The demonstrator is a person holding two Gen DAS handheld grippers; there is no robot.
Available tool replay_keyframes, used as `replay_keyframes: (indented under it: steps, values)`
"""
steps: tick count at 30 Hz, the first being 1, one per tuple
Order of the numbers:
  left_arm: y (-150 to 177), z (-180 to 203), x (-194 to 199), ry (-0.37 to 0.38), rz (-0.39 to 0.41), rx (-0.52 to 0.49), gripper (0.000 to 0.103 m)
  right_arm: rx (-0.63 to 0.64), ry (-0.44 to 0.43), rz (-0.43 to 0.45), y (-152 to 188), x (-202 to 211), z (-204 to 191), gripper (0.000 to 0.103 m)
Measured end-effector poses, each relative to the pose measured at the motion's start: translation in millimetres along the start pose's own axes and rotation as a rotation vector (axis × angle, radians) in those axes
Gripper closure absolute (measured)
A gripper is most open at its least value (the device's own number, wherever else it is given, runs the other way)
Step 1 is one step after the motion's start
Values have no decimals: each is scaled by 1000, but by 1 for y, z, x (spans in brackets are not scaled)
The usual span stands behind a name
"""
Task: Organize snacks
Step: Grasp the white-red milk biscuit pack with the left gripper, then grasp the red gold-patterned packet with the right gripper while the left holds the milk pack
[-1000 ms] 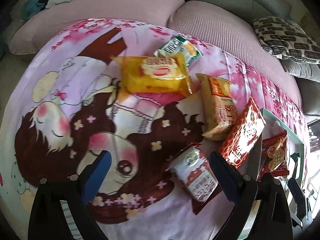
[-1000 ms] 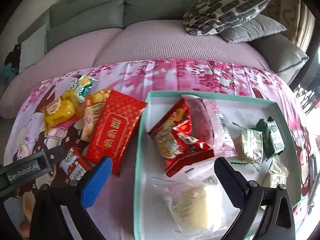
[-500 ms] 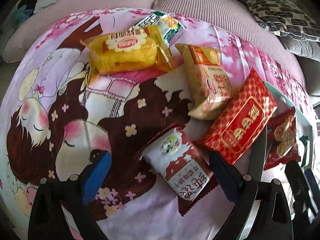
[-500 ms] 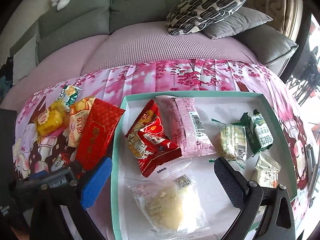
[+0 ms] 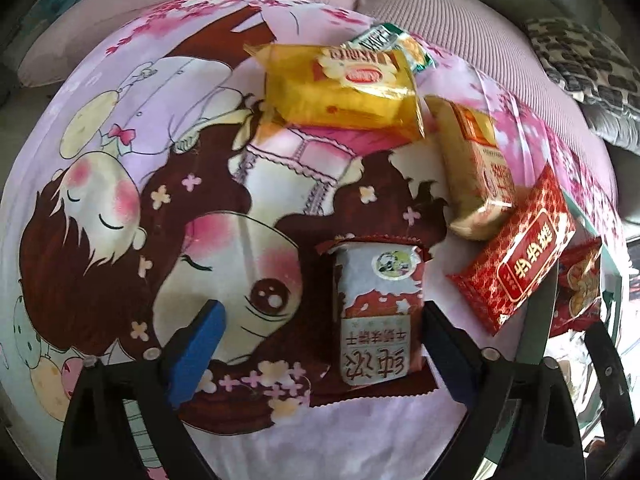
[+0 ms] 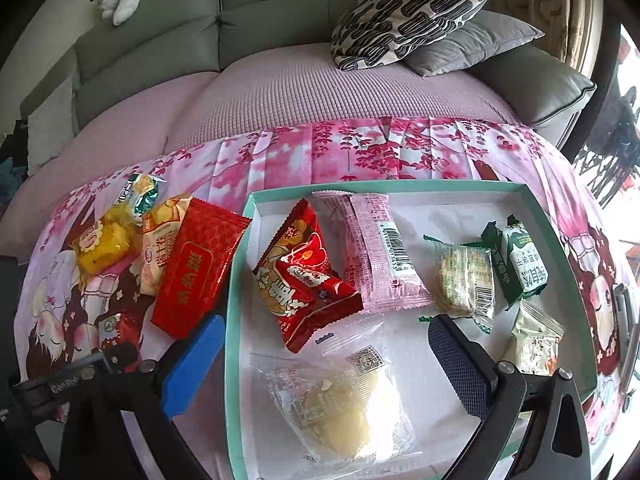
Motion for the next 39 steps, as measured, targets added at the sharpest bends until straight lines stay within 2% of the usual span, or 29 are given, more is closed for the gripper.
replay_keyframes:
  steps: [1,6,9,11,18,24,29,30,32,39]
  values:
    - [0,-1,2,0,5,-4,14,0,0,0,0,0,0,0]
    - [0,10,9,40,15,-37,45,3,-7,2,0,0,-2,0]
    - [1,23,12,58,23,-56,57,14,-9,8,0,0,-6,0]
    - [1,24,13,58,26,-63,59,19,-14,11,0,0,-9,0]
    - [-25,27,9,-7,87,-79,60,43,-57,29,1,2,-26,0]
    - [-42,22,2,1,104,-60,60,50,-143,27,-1,-4,-52,1]
    - [-48,9,1,6,107,-44,60,44,-217,-1,-2,-14,-71,10]
    - [-49,8,0,10,105,-40,60,41,-223,-7,-1,-16,-74,11]
    - [-51,7,-2,19,103,-38,60,35,-238,-21,-1,-20,-78,19]
    - [-53,5,-4,33,98,-30,60,12,-256,-65,-6,-37,-90,28]
Point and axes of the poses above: each gripper's, at about its wrist camera, not at the fingertips, and x roughly against the way its jaws point, z to its right, y to its underside, the point moved 6 cm from there along -x, roughly the way its jaws point, and after that the axes turned 10 degrees about -y, right-handed, at the moved point
